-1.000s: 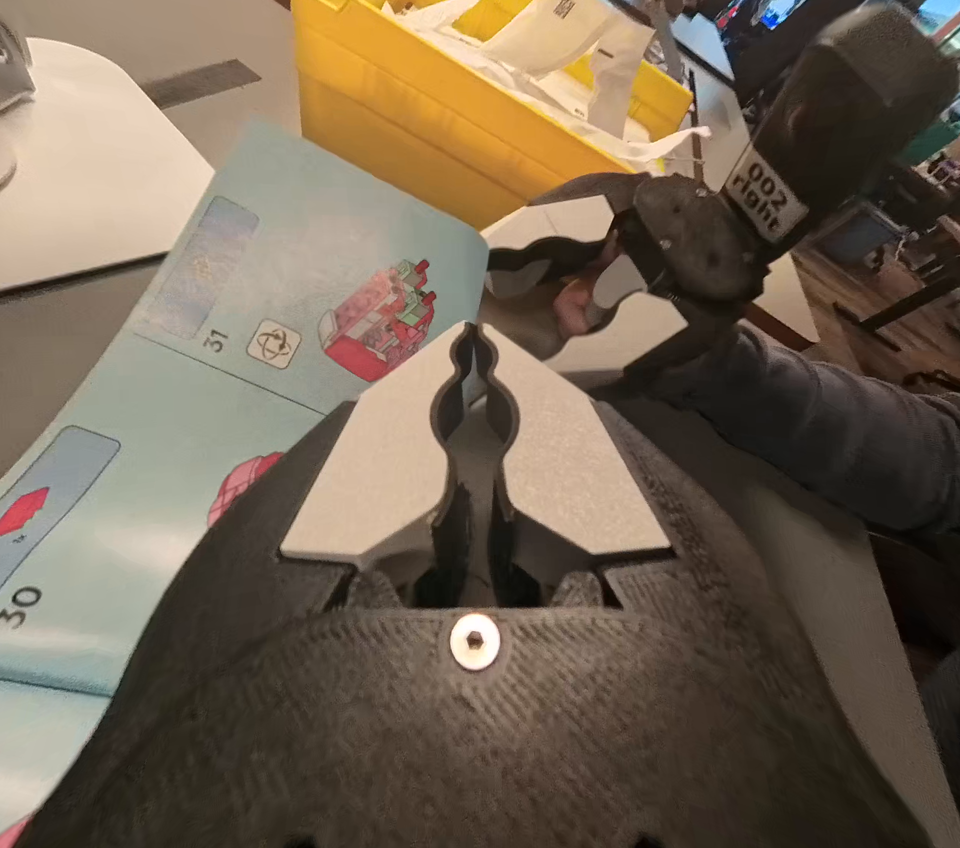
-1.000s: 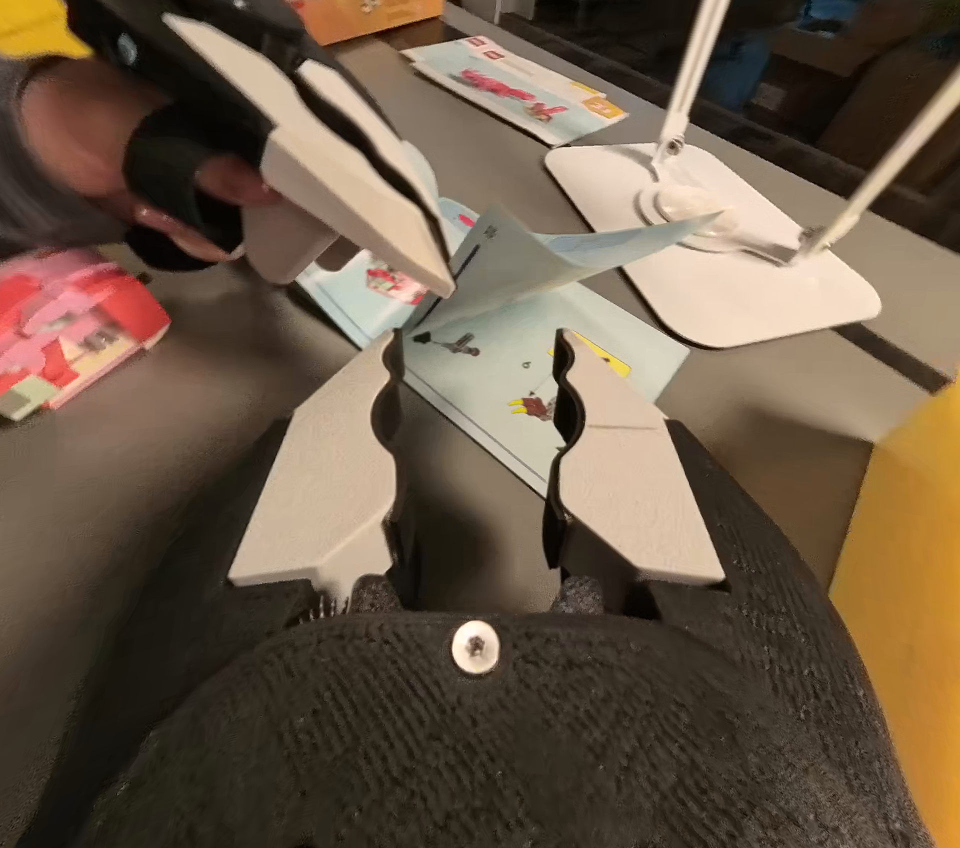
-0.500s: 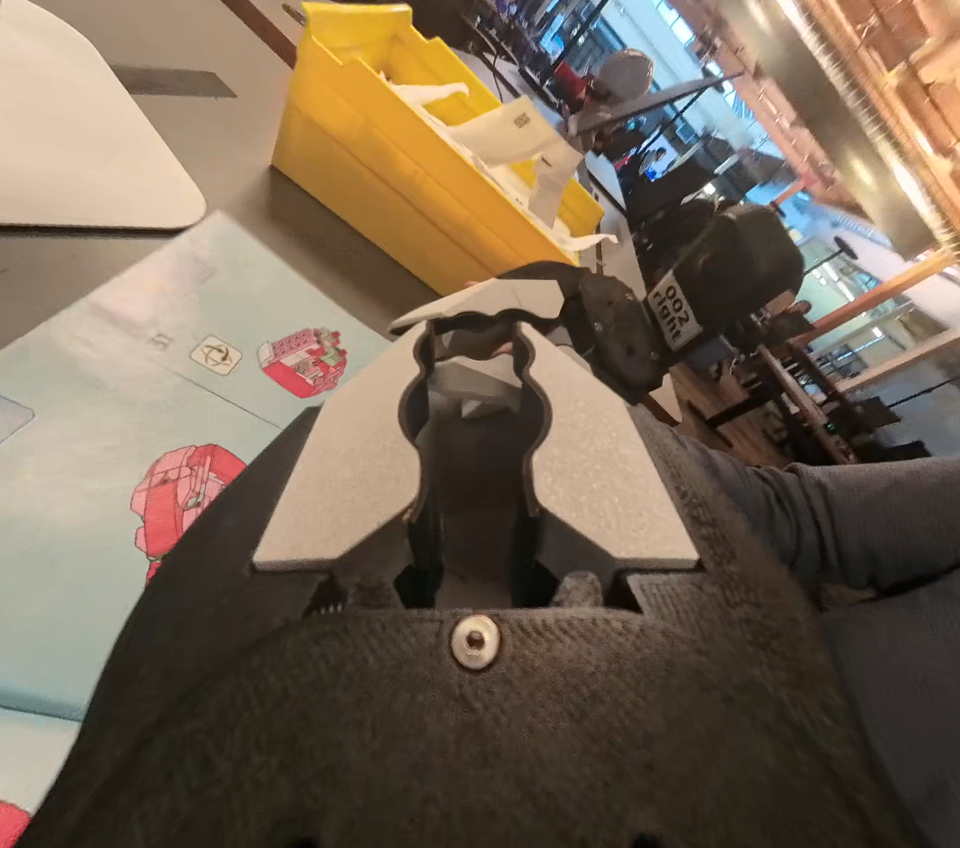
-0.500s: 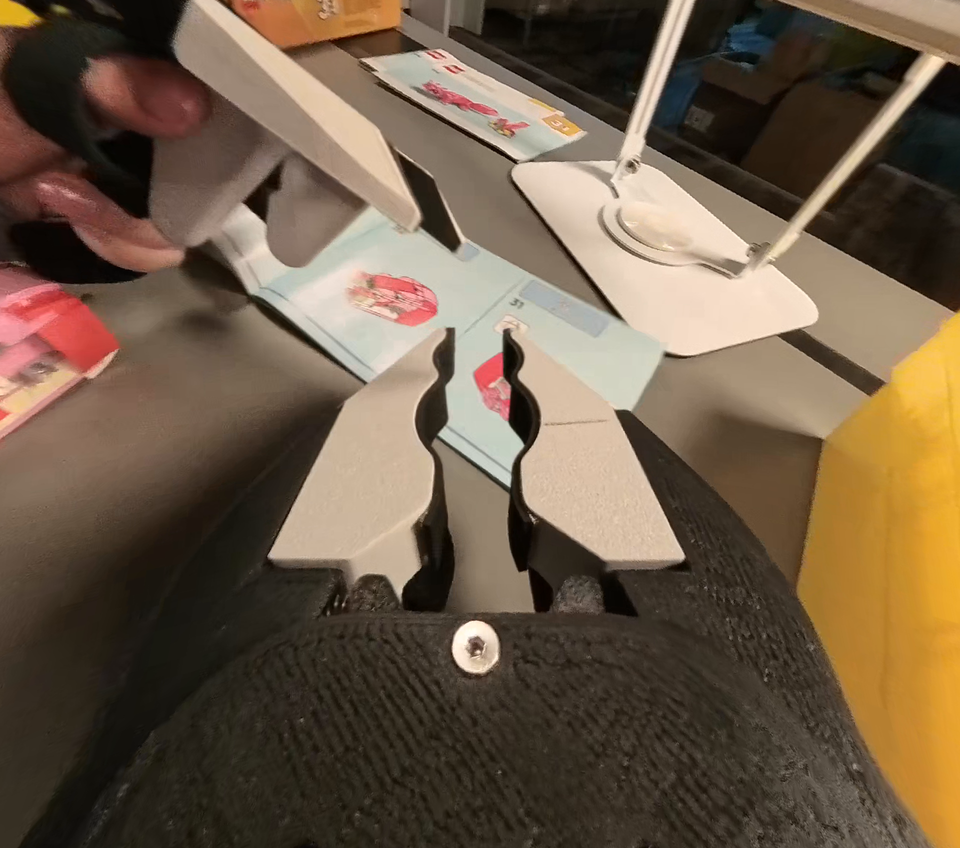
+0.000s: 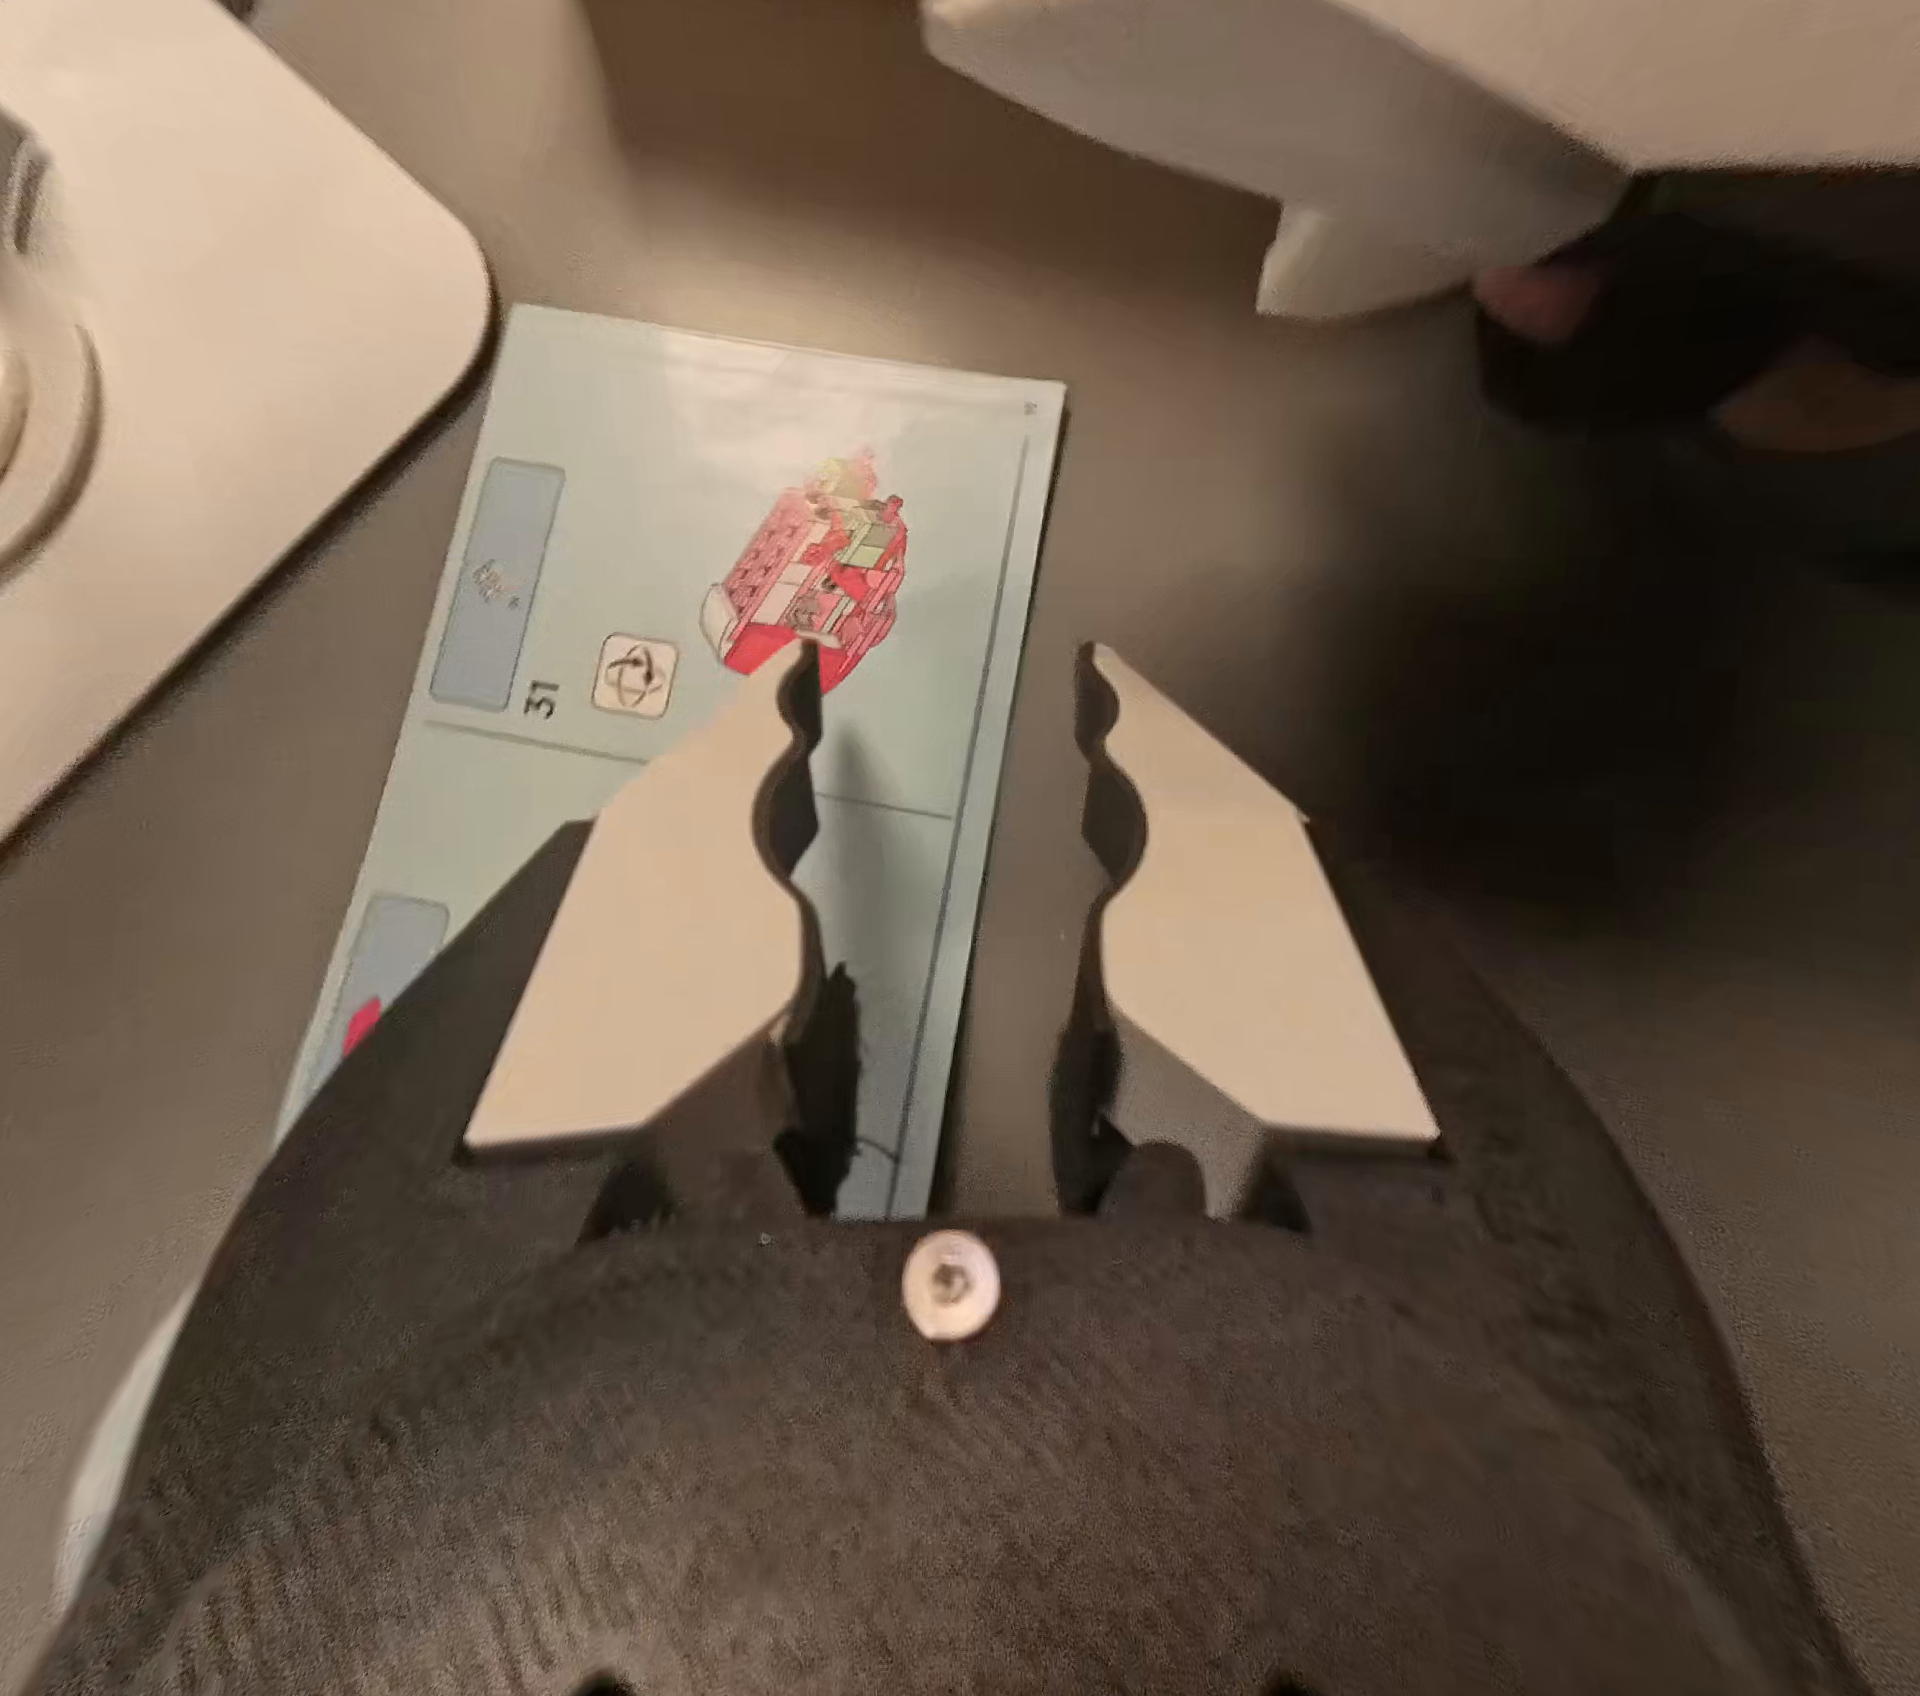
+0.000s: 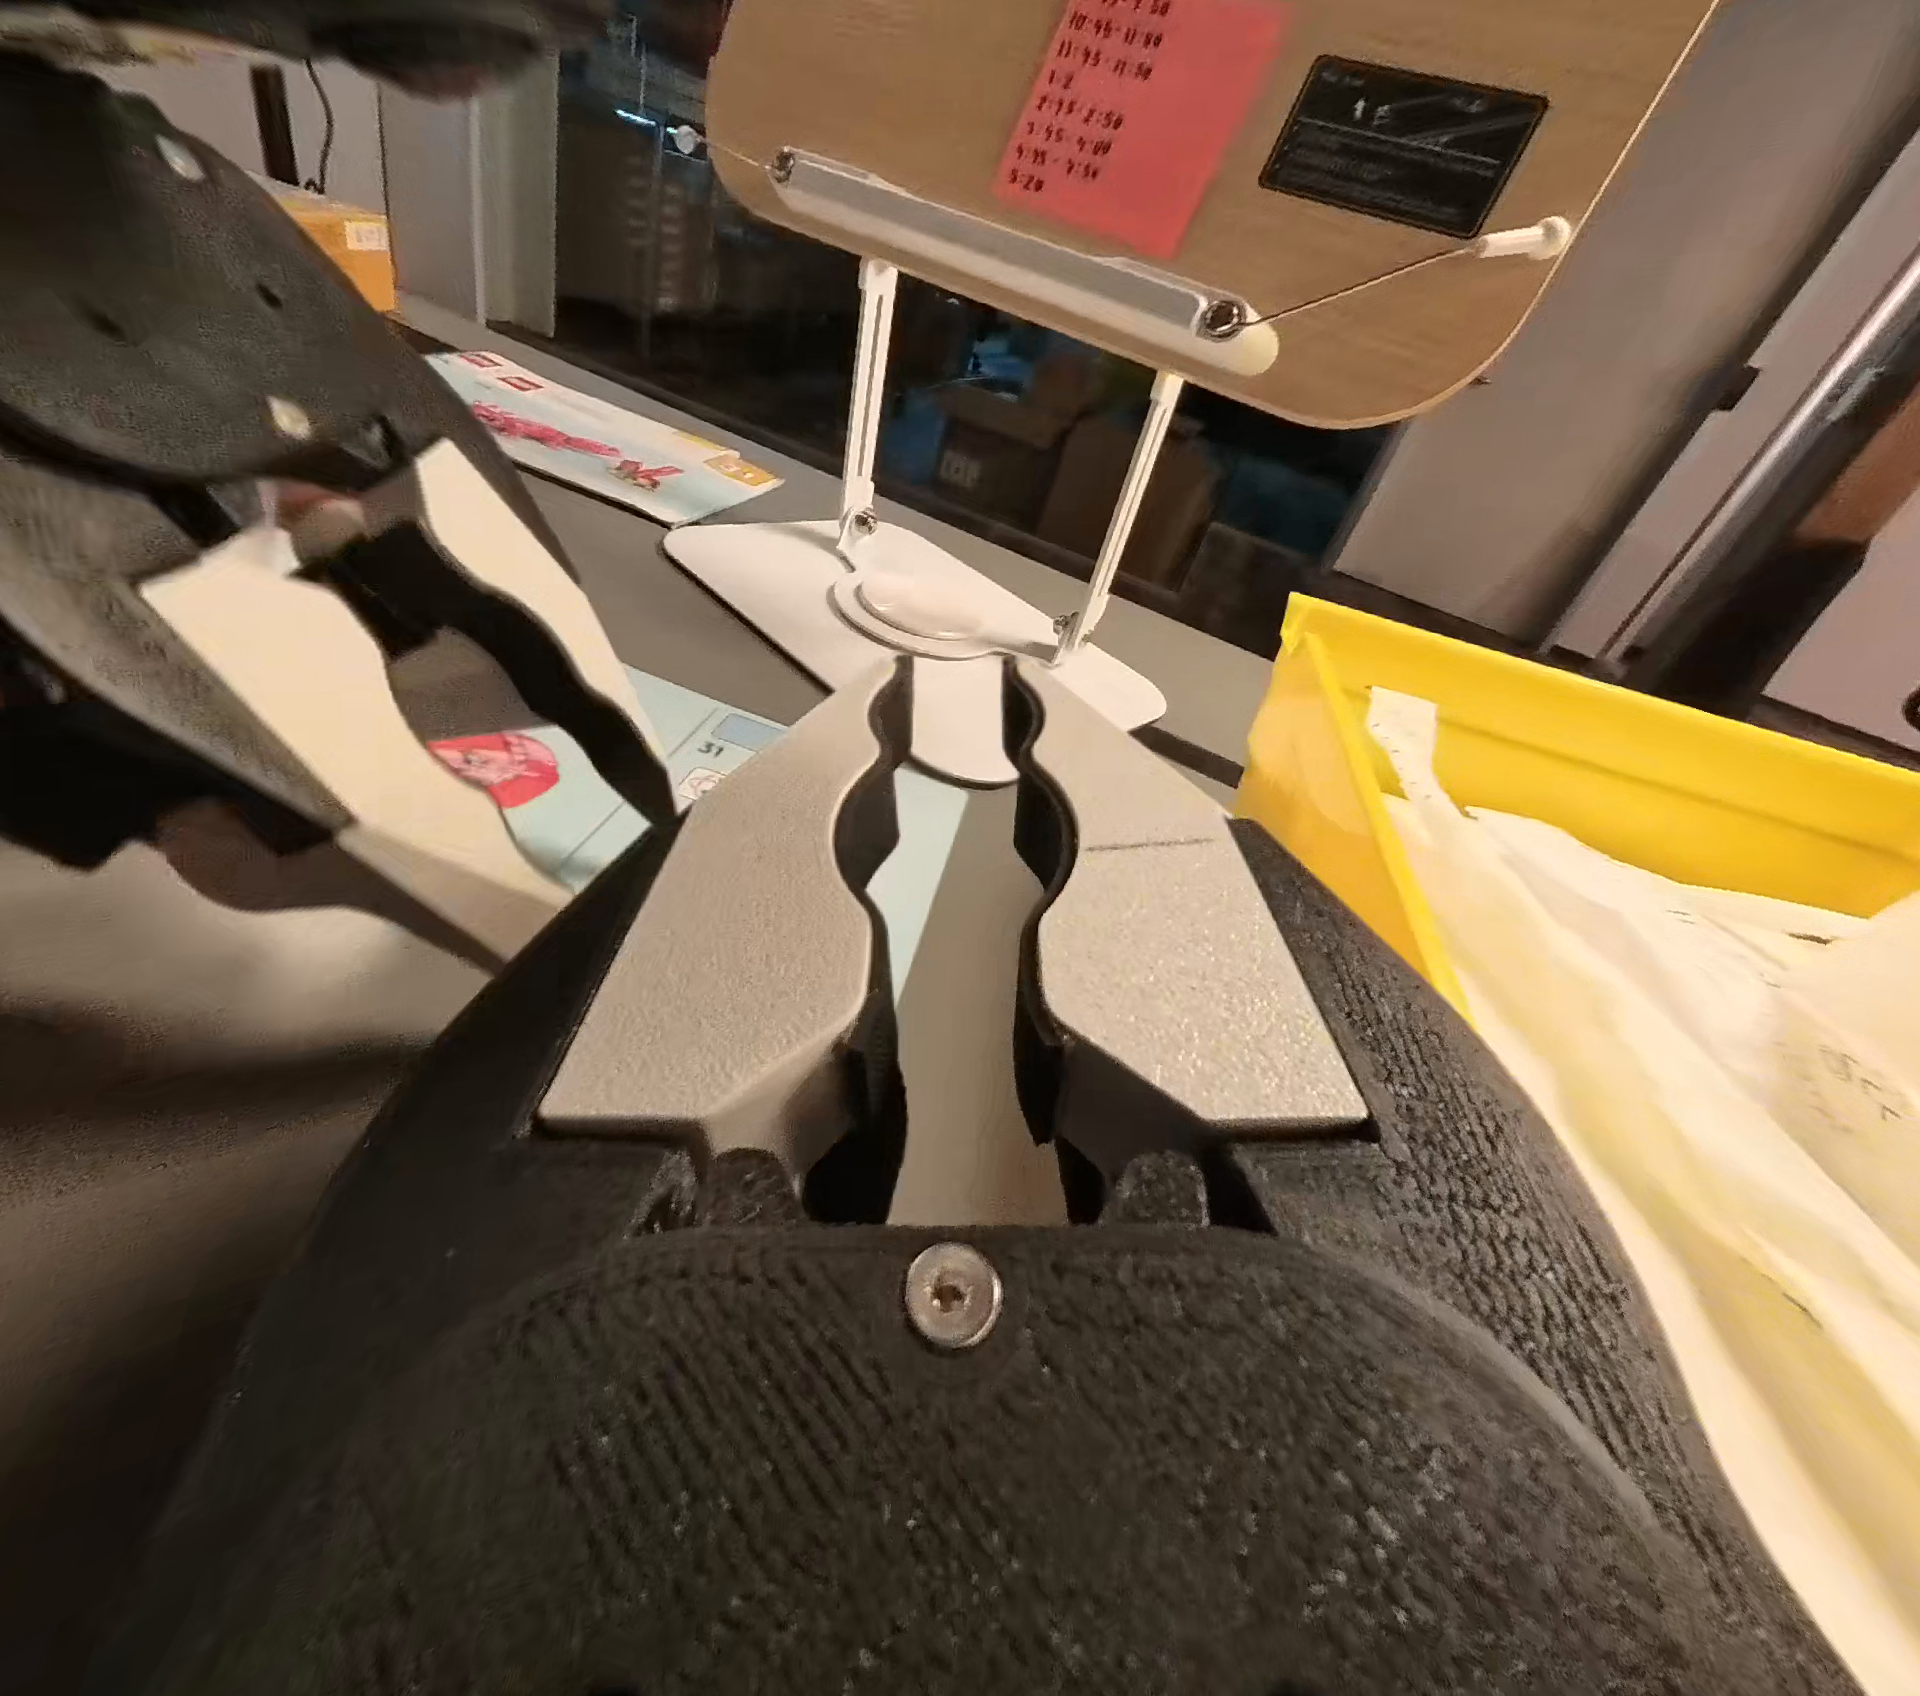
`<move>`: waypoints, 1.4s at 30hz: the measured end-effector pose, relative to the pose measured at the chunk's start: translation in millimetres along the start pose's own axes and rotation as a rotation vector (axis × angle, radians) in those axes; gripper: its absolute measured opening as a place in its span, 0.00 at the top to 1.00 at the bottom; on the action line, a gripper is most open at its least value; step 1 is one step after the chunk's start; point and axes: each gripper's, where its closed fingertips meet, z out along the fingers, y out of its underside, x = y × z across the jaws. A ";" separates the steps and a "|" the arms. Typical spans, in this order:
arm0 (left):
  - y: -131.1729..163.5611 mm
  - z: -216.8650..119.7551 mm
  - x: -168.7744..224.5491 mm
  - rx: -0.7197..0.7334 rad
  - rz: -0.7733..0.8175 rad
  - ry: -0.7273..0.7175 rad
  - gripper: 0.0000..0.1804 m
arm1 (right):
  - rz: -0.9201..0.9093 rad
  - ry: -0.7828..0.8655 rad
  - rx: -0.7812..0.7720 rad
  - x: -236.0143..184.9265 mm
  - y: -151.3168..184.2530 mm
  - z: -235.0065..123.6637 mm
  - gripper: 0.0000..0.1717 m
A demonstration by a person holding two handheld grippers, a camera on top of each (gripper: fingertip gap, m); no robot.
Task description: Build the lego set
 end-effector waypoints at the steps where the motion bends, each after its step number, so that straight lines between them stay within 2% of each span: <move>1: 1.6 5.3 0.9 -0.032 0.041 -0.007 0.73 | 0.001 0.004 0.002 0.8 -0.1 -0.2 0.91; 6: -3.0 18.6 0.7 -0.051 0.073 -0.019 0.79 | 0.031 0.032 0.025 8.6 -3.0 -3.3 0.92; 11: -5.6 18.5 13.2 -0.003 -0.032 0.099 1.00 | 0.034 0.030 0.020 8.5 -1.7 -2.6 0.92; 20: -18.9 -4.6 -11.3 0.169 -0.161 0.026 1.00 | 0.052 0.029 -0.046 9.7 9.4 1.8 0.92; 25: -26.8 -32.3 -19.0 0.323 -0.200 -0.006 1.00 | -0.079 -0.016 -0.204 -2.9 30.8 8.0 1.00; 28: -29.4 -47.0 -12.1 0.414 -0.230 0.072 1.00 | -0.174 -0.101 -0.292 -22.0 44.5 12.5 1.00; 31: -28.8 -53.7 -2.3 0.470 -0.268 0.193 1.00 | -0.256 -0.169 -0.311 -38.7 49.1 13.6 1.00; 34: -26.5 -53.3 -7.1 0.488 -0.287 0.190 1.00 | -0.273 -0.156 -0.311 -38.8 48.9 14.2 1.00; 36: -26.4 -54.5 -8.9 0.490 -0.279 0.175 1.00 | -0.235 -0.089 -0.260 -27.9 39.5 13.9 0.96; 38: -27.1 -56.5 -8.7 0.494 -0.272 0.172 1.00 | -0.163 -0.084 -0.134 -25.1 17.9 9.4 0.93; 40: -26.9 -57.3 -8.3 0.495 -0.269 0.174 1.00 | -0.069 -0.231 -0.006 -44.4 -3.1 1.8 0.88; 42: -25.6 -57.0 -7.5 0.493 -0.273 0.185 1.00 | -0.024 -0.312 -0.060 -56.9 5.2 4.0 0.78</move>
